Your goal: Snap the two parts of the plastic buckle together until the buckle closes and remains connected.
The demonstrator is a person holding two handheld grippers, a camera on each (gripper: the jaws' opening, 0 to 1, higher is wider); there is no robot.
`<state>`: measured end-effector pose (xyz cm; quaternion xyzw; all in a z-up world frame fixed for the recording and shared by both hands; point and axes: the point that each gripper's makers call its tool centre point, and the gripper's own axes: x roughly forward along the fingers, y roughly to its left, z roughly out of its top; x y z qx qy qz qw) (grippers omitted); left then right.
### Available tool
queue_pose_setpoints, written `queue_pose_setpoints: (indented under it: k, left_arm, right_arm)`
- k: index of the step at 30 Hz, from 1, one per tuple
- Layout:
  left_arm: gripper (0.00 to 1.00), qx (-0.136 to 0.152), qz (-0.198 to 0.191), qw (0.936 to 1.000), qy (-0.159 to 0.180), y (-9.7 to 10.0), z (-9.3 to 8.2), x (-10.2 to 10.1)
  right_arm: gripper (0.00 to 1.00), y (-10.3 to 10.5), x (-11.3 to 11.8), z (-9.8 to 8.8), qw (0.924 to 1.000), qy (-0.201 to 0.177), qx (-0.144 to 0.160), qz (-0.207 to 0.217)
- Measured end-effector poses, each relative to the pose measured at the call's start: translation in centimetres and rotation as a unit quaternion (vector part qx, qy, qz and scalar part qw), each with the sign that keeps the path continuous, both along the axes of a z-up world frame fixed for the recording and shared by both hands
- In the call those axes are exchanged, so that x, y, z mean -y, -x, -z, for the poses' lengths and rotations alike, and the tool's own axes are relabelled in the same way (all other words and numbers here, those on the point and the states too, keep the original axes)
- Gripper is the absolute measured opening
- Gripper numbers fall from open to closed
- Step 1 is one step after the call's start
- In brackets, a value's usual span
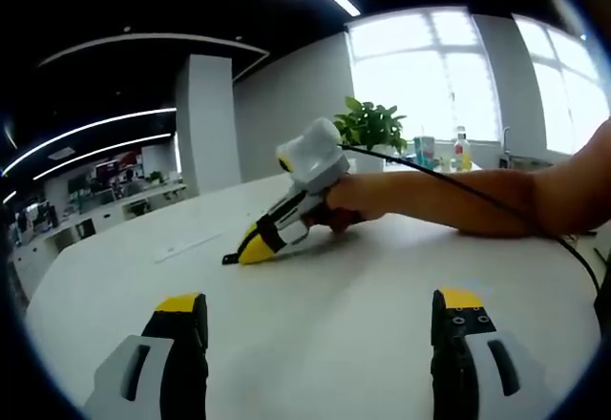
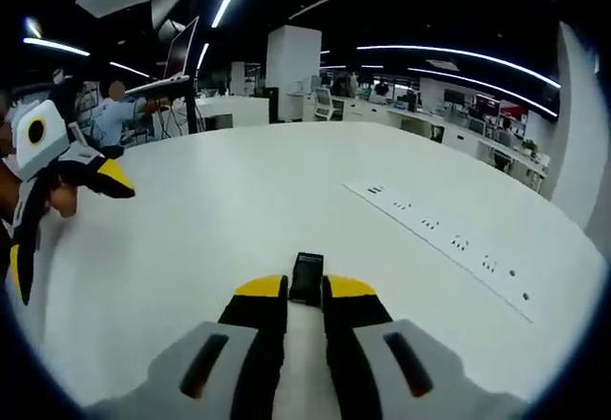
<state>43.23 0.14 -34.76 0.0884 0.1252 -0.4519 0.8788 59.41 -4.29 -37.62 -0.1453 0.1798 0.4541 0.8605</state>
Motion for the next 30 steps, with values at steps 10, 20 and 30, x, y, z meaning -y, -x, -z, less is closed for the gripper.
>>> queue_pose_setpoints:
  k: [10, 20, 30]
  left_arm:
    - [0.99, -0.009, -0.003, 1.0, 0.003, 0.1, 0.2, 0.0]
    - [0.99, -0.016, -0.008, 0.9998, 0.006, -0.1, 0.3, -0.1]
    - [1.0, -0.015, -0.017, 0.9995, 0.022, -0.4, -0.3, -0.3]
  right_arm:
    - [1.0, -2.5, 1.2, -1.5, 0.9953, 0.01, 0.076, 0.058]
    - [1.0, -3.5, 1.3, -3.9, 0.9923, -0.048, 0.076, 0.086]
    - [1.0, -4.6, 2.3, -5.0, 0.9883, -0.052, 0.093, 0.108]
